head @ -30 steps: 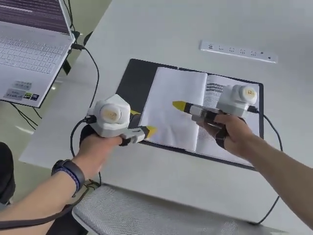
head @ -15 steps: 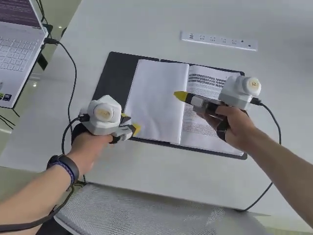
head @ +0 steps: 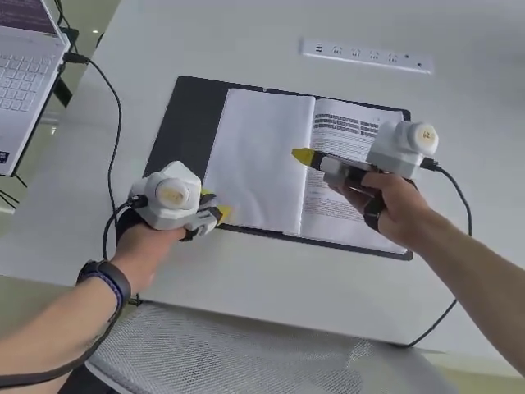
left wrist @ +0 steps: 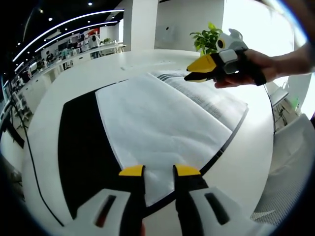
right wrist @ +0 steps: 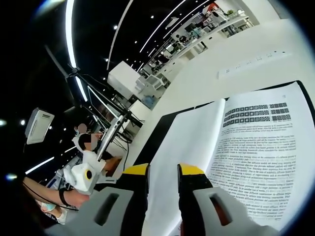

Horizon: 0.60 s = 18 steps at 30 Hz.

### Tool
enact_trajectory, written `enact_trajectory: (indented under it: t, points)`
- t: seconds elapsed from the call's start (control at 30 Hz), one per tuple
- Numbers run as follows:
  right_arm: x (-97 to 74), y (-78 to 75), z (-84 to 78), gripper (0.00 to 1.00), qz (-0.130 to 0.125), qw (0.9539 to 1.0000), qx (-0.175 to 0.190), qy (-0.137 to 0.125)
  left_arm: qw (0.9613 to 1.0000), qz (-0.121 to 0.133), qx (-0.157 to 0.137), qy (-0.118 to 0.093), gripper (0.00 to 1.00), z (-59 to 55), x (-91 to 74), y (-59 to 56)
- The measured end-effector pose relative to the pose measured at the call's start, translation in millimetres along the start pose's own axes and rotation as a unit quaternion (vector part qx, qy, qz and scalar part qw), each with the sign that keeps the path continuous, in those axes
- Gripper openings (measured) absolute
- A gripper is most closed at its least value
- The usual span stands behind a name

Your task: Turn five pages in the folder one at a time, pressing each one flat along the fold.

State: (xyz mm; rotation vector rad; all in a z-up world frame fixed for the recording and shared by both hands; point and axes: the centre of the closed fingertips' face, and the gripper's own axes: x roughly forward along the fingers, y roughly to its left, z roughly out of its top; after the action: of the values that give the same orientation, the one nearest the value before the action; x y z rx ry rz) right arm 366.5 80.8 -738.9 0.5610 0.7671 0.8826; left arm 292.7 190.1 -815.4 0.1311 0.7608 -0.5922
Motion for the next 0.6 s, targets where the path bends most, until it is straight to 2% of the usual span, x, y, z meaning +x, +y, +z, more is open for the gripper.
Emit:
enact_trajectory:
  t: [0.37, 0.5, 0.6]
  points:
    - [14.1, -23.2, 11.4, 0.16, -0.001, 0.9998, -0.009, 0.019, 1.0000, -0.004, -0.003, 0.004, 0.21, 0.7, -0.8, -1.4]
    - [19.0, -32.3, 14.9, 0.11, -0.003, 0.9999, 0.002, 0.017, 1.0000, -0.005, 0.001, 0.007, 0.22, 0.4, -0.5, -1.6]
    - [23.4, -40.1, 11.0, 0.07, -0.005, 0.9997, 0.013, 0.023, 0.9999, -0.005, 0.001, 0.009, 0.21, 0.5, 0.0, -0.5]
